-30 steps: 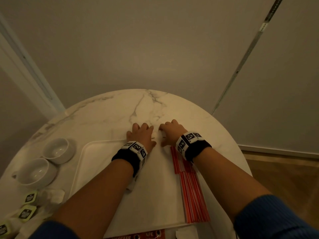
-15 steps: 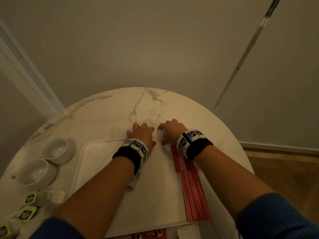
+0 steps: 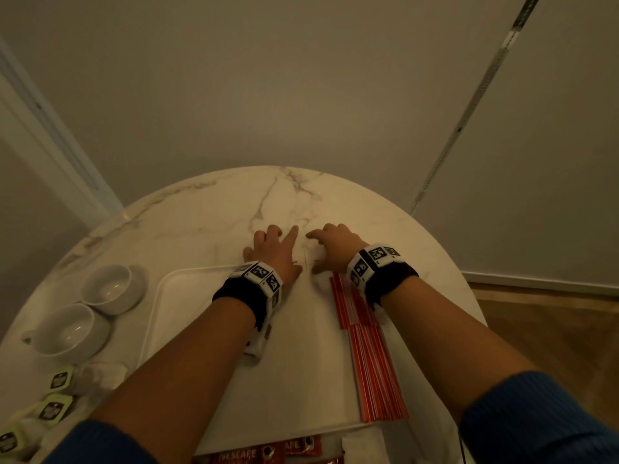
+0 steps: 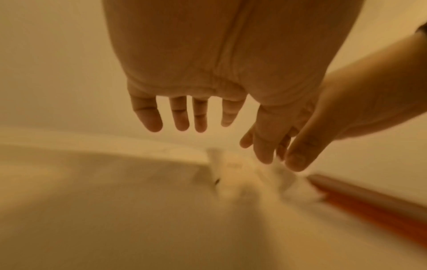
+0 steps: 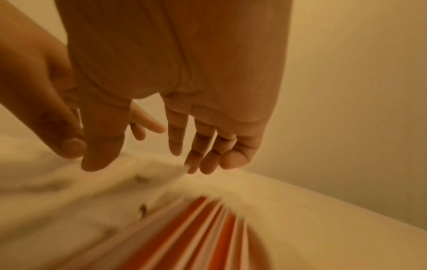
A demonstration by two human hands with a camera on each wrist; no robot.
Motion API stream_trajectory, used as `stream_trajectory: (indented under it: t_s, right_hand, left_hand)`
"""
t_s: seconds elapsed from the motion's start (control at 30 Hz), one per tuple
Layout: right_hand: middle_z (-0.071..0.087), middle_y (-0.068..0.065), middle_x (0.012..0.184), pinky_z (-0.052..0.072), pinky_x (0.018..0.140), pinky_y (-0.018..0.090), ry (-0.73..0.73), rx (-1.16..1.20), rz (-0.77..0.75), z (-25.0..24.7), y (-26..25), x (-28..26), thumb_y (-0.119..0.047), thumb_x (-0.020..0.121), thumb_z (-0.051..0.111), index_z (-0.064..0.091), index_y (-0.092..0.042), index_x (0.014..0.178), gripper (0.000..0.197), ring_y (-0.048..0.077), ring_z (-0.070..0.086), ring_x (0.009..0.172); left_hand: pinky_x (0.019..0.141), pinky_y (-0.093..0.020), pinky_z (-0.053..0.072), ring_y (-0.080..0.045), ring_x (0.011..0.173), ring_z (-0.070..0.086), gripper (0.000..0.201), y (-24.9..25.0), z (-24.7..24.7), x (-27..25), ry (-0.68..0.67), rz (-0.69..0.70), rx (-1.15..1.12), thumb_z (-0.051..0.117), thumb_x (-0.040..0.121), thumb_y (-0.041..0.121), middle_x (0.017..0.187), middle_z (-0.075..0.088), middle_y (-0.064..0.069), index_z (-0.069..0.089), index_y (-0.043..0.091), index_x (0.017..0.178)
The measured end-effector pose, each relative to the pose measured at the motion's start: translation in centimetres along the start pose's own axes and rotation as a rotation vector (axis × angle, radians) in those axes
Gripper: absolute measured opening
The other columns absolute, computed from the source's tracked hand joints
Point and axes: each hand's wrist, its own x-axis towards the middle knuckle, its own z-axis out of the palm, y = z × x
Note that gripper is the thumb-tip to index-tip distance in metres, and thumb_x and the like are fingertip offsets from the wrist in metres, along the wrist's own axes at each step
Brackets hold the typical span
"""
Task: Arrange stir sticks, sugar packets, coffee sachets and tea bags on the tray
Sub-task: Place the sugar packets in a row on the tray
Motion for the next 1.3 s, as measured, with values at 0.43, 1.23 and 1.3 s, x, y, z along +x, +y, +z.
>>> stream_trajectory:
  t_s: [0.43, 1.23, 1.3]
  right_hand:
    - [0.059, -0.012, 0.105, 0.041, 0.076, 0.020, 0.148, 0.508, 0.095, -0.1, 1.6, -22.8, -0.042, 0.086, 0.066, 0.058, -0.033, 0.122, 0.038, 0.005, 0.053, 0.095]
    - [0.063, 0.011, 0.111, 0.050, 0.078, 0.032, 0.005, 0.566, 0.657, 11.2, -0.1, -31.6, -0.015, 0.084, 0.063, 0.043, -0.016, 0.126, 0.047, 0.025, 0.063, 0.095]
    - [0.064, 0.012, 0.110, 0.046, 0.075, 0.030, 0.033, 0.586, 0.643, 11.0, 0.2, -31.5, -0.010, 0.088, 0.058, 0.045, -0.015, 0.122, 0.037, 0.024, 0.061, 0.090]
  left_hand:
    - [0.095, -0.033, 0.042, -0.013, 0.114, 0.044, 0.042, 4.8, 0.0, -20.6, -0.177, 0.583, -0.074, 0.053, 0.089, 0.046, 0.127, 0.049, 0.008, 0.050, 0.030, 0.128]
    - [0.099, -0.047, 0.040, -0.033, 0.117, 0.036, 0.049, 12.5, 9.5, -22.8, -0.335, 0.594, 0.085, 0.064, 0.082, 0.017, 0.126, 0.042, -0.016, 0.043, 0.008, 0.125]
    - [0.096, -0.046, 0.043, -0.033, 0.115, 0.038, 0.047, 12.6, 9.3, -22.5, -0.354, 0.586, 0.055, 0.063, 0.081, 0.013, 0.123, 0.045, -0.015, 0.042, 0.009, 0.124]
